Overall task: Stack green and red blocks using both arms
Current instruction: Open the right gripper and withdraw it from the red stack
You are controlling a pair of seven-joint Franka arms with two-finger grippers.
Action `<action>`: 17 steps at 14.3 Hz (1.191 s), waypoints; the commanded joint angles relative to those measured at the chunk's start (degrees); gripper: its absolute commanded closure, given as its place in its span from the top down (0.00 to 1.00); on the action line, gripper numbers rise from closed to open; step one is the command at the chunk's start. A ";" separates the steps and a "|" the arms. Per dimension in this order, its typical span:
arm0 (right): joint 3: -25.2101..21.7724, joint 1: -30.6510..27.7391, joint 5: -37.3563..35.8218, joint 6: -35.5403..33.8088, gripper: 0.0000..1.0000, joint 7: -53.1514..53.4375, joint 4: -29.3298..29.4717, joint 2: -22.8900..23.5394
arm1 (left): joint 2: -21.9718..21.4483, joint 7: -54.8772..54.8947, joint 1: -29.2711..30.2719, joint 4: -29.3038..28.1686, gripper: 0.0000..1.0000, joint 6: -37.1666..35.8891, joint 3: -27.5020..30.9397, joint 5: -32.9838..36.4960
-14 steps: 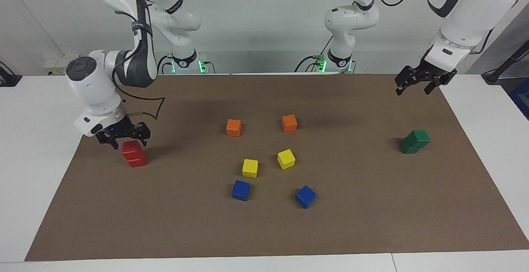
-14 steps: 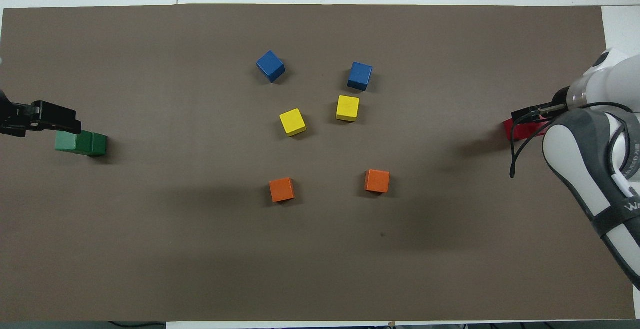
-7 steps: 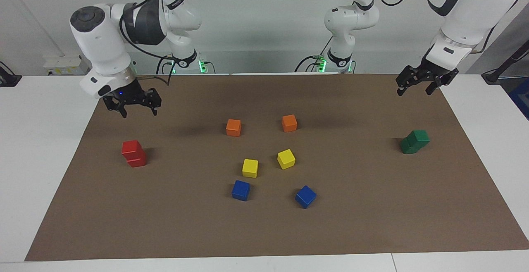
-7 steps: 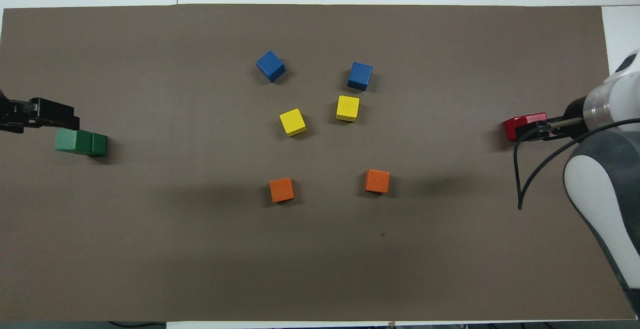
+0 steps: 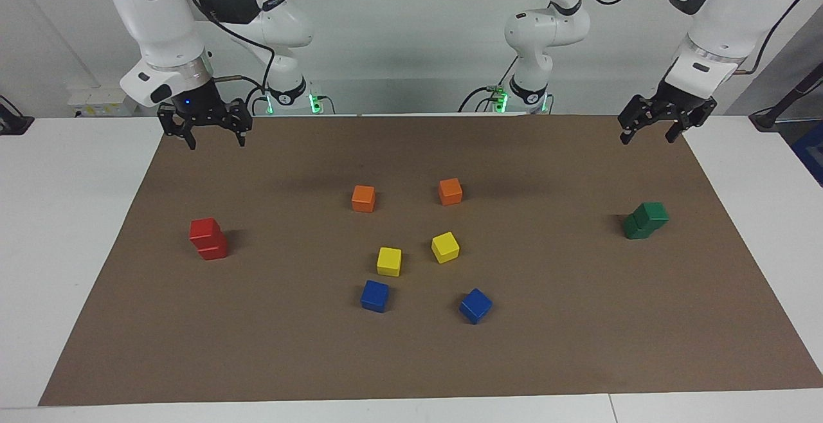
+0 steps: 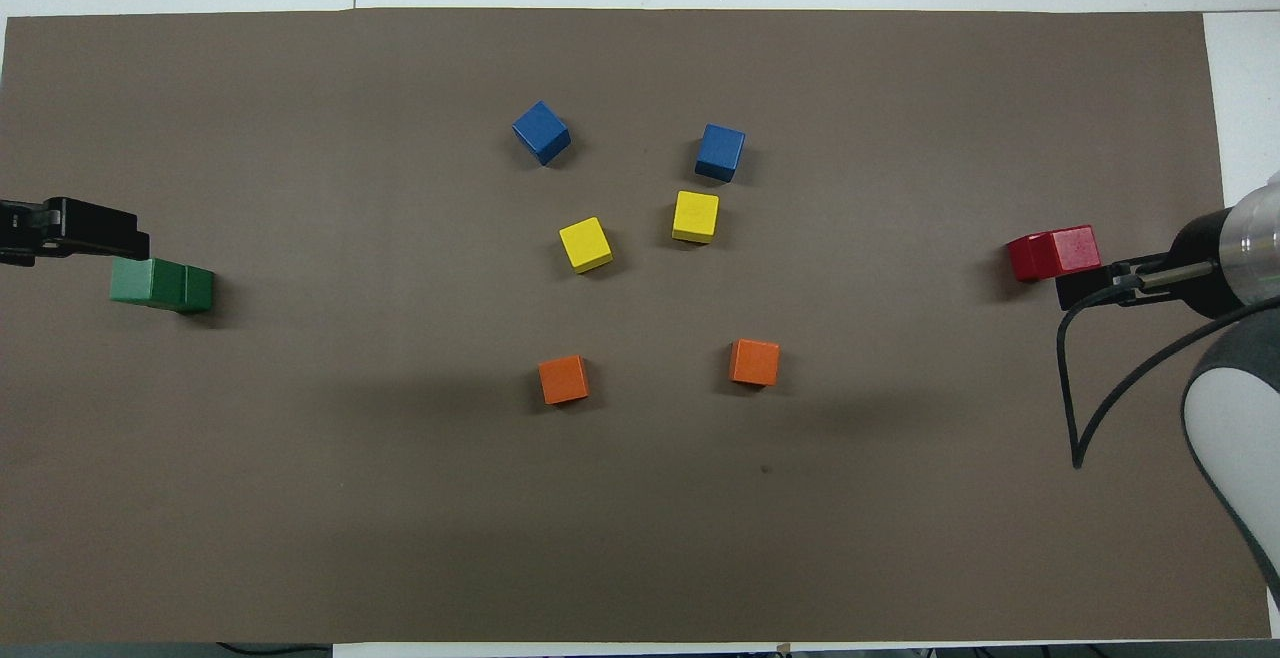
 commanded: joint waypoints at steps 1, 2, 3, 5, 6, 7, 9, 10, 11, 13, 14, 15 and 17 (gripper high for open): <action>0.54 -1.55 0.95 -0.84 1.00 0.61 3.63 2.79 | -1.63 0.36 -1.35 -2.31 1.00 1.87 1.19 0.73; 0.46 -1.90 0.87 -0.84 1.00 0.52 3.89 2.79 | -1.63 0.36 -1.35 -2.23 1.00 1.87 1.19 0.73; 0.28 -1.99 0.87 -1.01 1.00 0.52 4.50 2.97 | -1.63 0.36 -1.35 -2.22 1.00 1.96 1.19 0.73; -0.07 -2.08 0.43 -2.32 1.00 0.52 7.39 4.37 | -1.63 0.36 -1.35 -2.14 1.00 1.96 1.19 0.73; -0.07 -2.08 0.25 -2.68 1.00 0.52 8.45 4.90 | -1.54 0.36 -1.35 -2.14 1.00 1.96 1.19 0.73; -0.07 -2.08 0.25 -2.51 1.00 0.52 8.55 4.90 | -1.54 0.36 -1.35 -2.14 1.00 1.96 1.19 0.73; 0.01 -2.17 0.51 -2.33 1.00 0.52 8.64 4.90 | -1.45 0.36 -1.17 -2.05 1.00 1.87 1.19 0.73; -0.07 -2.26 0.78 -2.59 1.00 0.52 8.64 4.90 | -1.45 0.36 -1.17 -1.96 1.00 1.79 1.10 0.73; 0.01 -2.95 0.86 -2.77 1.00 0.43 8.64 4.90 | -1.45 0.36 -1.09 -2.05 1.00 1.79 1.10 0.73; -1.29 -1.48 0.87 -2.95 1.00 0.43 8.81 5.34 | -1.28 0.27 -1.09 -1.96 1.00 1.70 1.10 0.73; -3.65 1.14 0.87 -3.03 1.00 0.43 8.81 5.26 | -1.28 0.27 -1.09 -1.87 1.00 1.70 1.10 0.73; -5.76 2.91 0.87 -3.03 1.00 0.43 8.81 5.34 | -1.28 0.27 -1.09 -1.87 1.00 1.70 1.19 0.73; -6.31 3.54 0.87 -2.95 1.00 0.52 8.81 5.34 | -1.37 0.36 -1.00 -1.87 1.00 1.44 1.10 0.73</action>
